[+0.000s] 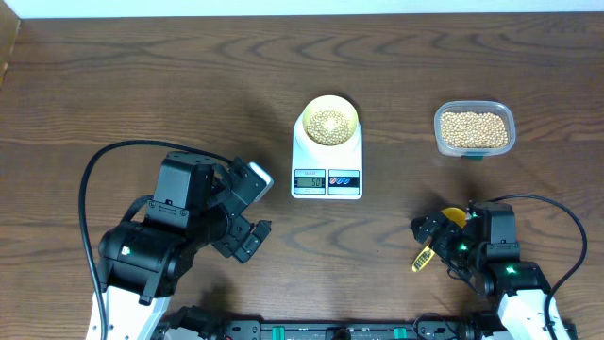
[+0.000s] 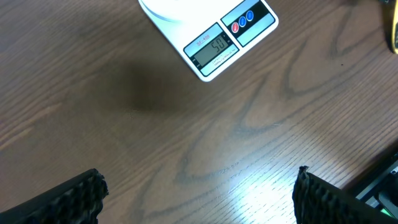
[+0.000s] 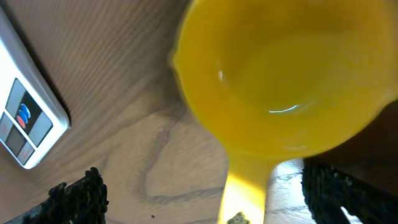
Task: Scoop item into bowl and weigh 50g on scale
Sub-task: 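Lower the right arm with the scoop to the front-right table area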
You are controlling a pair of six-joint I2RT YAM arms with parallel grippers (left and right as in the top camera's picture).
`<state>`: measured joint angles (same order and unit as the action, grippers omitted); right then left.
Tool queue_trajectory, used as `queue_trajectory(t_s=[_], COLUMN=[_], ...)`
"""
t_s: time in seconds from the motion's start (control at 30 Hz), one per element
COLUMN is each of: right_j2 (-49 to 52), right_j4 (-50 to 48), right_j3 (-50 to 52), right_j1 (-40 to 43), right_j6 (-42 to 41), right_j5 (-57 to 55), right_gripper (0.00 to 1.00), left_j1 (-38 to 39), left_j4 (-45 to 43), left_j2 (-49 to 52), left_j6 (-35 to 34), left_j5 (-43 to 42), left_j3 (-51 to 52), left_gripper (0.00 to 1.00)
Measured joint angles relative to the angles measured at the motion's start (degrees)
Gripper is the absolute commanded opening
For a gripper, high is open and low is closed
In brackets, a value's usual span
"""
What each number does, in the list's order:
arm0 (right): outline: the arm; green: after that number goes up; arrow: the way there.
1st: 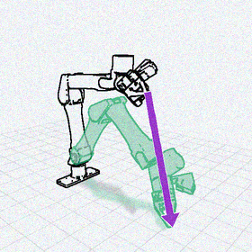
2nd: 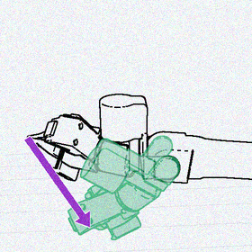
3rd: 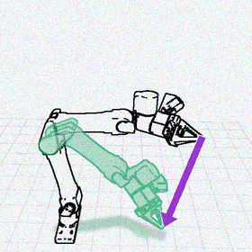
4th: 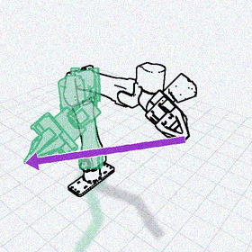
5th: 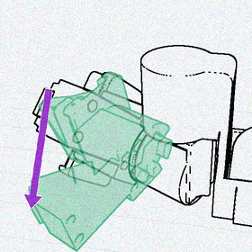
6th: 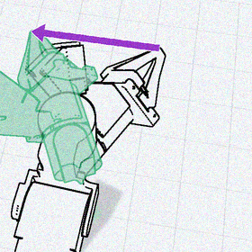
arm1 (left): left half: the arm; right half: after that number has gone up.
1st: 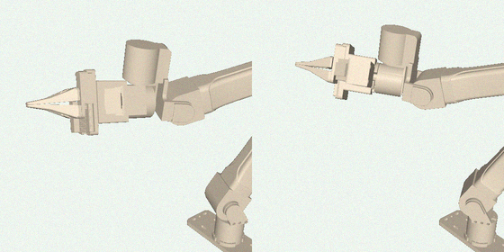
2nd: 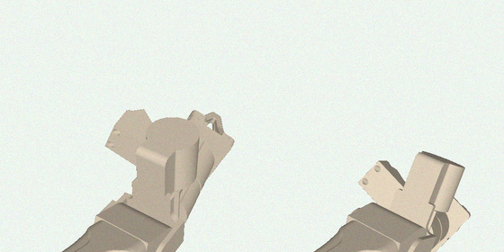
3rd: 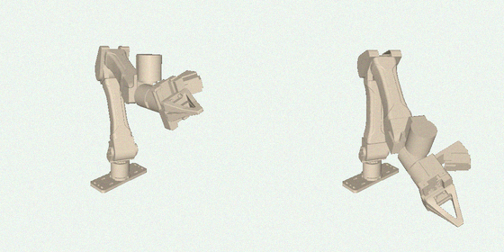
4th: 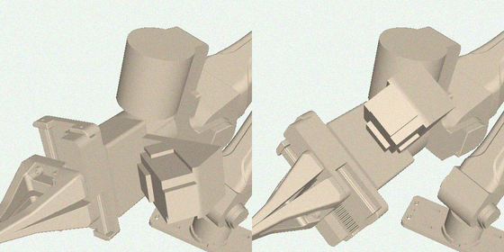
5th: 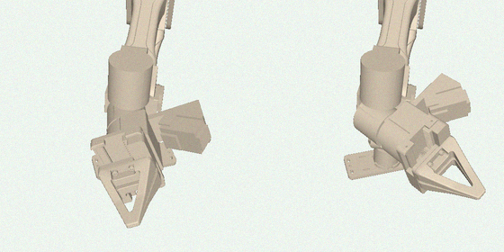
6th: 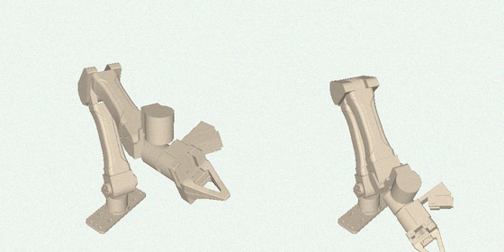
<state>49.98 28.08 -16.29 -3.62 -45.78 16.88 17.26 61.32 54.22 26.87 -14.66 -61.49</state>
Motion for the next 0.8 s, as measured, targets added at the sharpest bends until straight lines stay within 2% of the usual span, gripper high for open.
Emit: queue_trajectory(t_s=[0.5,0.8], right_j2=[-0.2,-0.2], right_j4=[0.8,2.9], right_j3=[0.0,-0.7], right_j1=[0.0,0.0], right_j6=[0.2,3.3], right_j5=[-0.3,2.3], right_gripper=[0.99,0.99], left_j1=[0.0,0.0], left_j4=[0.0,0.0], left_j2=[0.0,0.0], left_j6=[0.0,0.0], left_j5=[0.0,0.0], left_j3=[0.0,0.0], left_gripper=[0.98,0.98])
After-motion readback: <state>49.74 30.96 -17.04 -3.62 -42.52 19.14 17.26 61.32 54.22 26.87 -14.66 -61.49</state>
